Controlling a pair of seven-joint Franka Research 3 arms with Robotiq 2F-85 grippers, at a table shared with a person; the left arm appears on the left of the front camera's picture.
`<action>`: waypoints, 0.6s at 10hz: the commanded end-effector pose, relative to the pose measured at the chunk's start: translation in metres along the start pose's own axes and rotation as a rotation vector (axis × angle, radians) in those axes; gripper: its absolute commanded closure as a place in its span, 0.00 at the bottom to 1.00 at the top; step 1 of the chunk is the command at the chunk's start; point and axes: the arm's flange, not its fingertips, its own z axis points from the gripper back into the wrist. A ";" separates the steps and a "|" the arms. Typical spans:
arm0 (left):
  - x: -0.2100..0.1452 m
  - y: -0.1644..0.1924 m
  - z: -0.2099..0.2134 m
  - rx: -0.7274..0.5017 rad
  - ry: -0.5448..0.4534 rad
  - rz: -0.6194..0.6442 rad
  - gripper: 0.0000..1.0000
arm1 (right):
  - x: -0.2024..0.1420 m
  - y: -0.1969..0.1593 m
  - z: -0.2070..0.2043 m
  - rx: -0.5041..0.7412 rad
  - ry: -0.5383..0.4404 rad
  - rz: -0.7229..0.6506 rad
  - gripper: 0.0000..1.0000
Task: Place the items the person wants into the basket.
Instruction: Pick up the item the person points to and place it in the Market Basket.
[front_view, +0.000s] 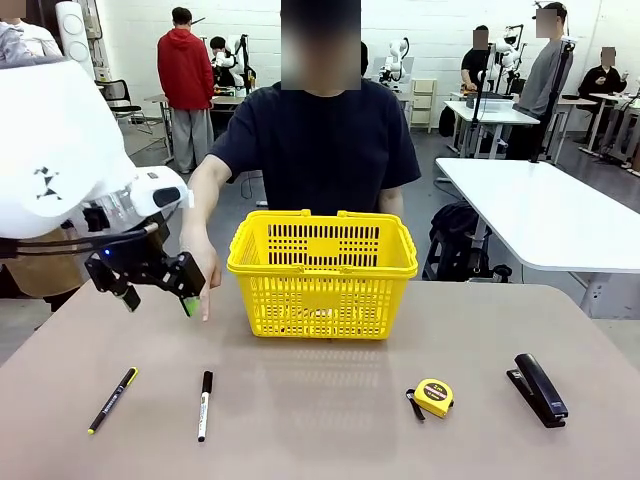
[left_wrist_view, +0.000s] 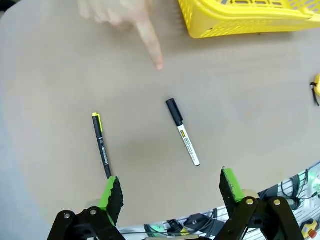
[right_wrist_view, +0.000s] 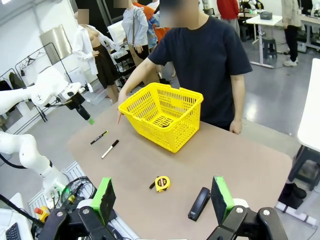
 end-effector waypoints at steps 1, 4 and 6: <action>-0.001 -0.001 0.012 -0.008 -0.027 -0.007 0.00 | 0.001 0.000 -0.002 0.020 -0.011 0.009 0.00; -0.001 -0.001 0.012 -0.008 -0.027 -0.007 0.00 | 0.001 0.000 -0.002 0.020 -0.011 0.009 0.00; -0.001 -0.001 0.012 -0.008 -0.027 -0.007 0.00 | 0.001 0.000 -0.002 0.020 -0.011 0.009 0.00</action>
